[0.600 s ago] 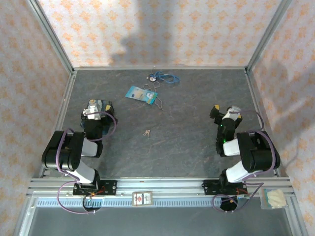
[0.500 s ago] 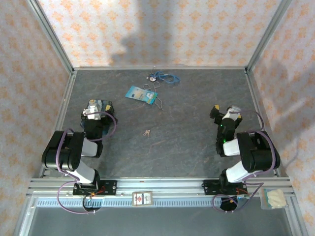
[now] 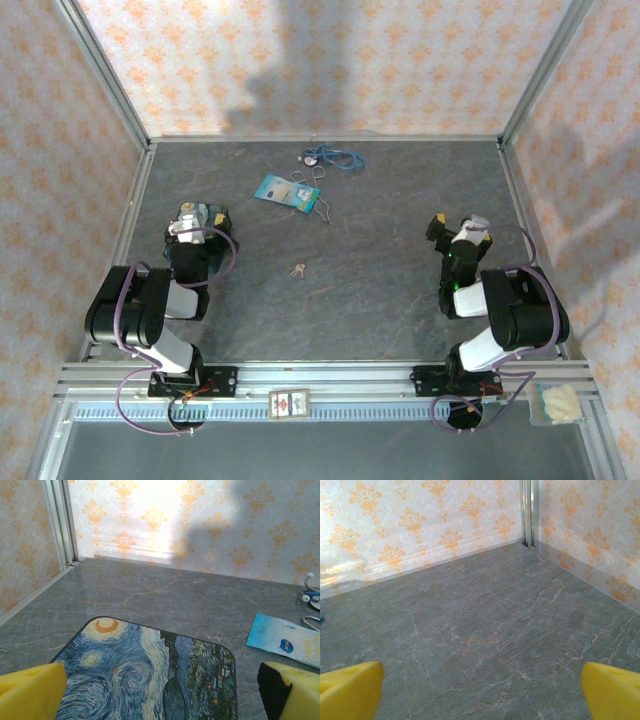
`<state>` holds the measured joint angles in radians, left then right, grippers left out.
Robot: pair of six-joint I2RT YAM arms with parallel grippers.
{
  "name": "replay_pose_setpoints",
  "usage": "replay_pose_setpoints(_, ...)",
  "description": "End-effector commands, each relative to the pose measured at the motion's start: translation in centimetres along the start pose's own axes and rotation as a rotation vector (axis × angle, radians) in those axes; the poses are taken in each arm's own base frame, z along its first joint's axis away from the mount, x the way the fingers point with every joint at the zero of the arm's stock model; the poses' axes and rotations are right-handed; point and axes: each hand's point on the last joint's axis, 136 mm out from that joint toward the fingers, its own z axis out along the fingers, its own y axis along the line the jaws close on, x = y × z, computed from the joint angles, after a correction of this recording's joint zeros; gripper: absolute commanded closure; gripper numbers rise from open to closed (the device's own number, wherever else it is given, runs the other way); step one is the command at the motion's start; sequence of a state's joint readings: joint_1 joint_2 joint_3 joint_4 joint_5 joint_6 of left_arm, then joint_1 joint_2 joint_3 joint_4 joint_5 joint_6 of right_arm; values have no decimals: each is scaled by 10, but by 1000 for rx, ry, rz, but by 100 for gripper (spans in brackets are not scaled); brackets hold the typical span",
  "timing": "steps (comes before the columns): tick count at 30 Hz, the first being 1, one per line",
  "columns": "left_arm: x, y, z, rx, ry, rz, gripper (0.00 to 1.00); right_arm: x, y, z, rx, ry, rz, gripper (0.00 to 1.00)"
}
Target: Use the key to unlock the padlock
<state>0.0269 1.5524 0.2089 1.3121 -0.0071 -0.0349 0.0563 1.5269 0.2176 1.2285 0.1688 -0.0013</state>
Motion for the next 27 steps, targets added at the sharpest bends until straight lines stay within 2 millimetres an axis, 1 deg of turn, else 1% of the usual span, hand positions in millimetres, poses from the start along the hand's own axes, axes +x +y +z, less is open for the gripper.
replay_pose_setpoints(1,-9,-3,2,13,-24,2,1,-10,1,-2,0,-41,17,0)
replay_pose_setpoints(9,-9,-2,2,10,-22,1,1,-11,1,-3,-5,-45,18,0)
replay_pose_setpoints(11,-9,-3,1,10,-25,2,1,-12,7,-2,-30,-36,4,0)
replay_pose_setpoints(14,-14,2,0,-30,-34,-5,1,-20,16,-1,-49,-24,-26,0)
replay_pose_setpoints(17,-27,2,0,-75,-25,8,1,-33,25,-5,-57,-26,-53,0)
replay_pose_setpoints(18,-32,3,1,-103,-15,17,1,-39,30,-7,-64,-26,-61,0)
replay_pose_setpoints(20,-42,3,2,-167,11,9,1,-46,43,-8,-97,1,-34,0)
replay_pose_setpoints(22,-55,3,5,-206,36,-97,1,-50,64,-9,-177,48,19,0)
replay_pose_setpoints(24,-58,-2,8,-199,75,-215,1,-50,90,-13,-277,113,57,0)
replay_pose_setpoints(26,-57,-12,10,-160,134,-322,1,-41,123,-22,-392,214,71,2)
replay_pose_setpoints(27,-55,-20,11,-125,162,-348,1,-36,138,-27,-438,259,70,3)
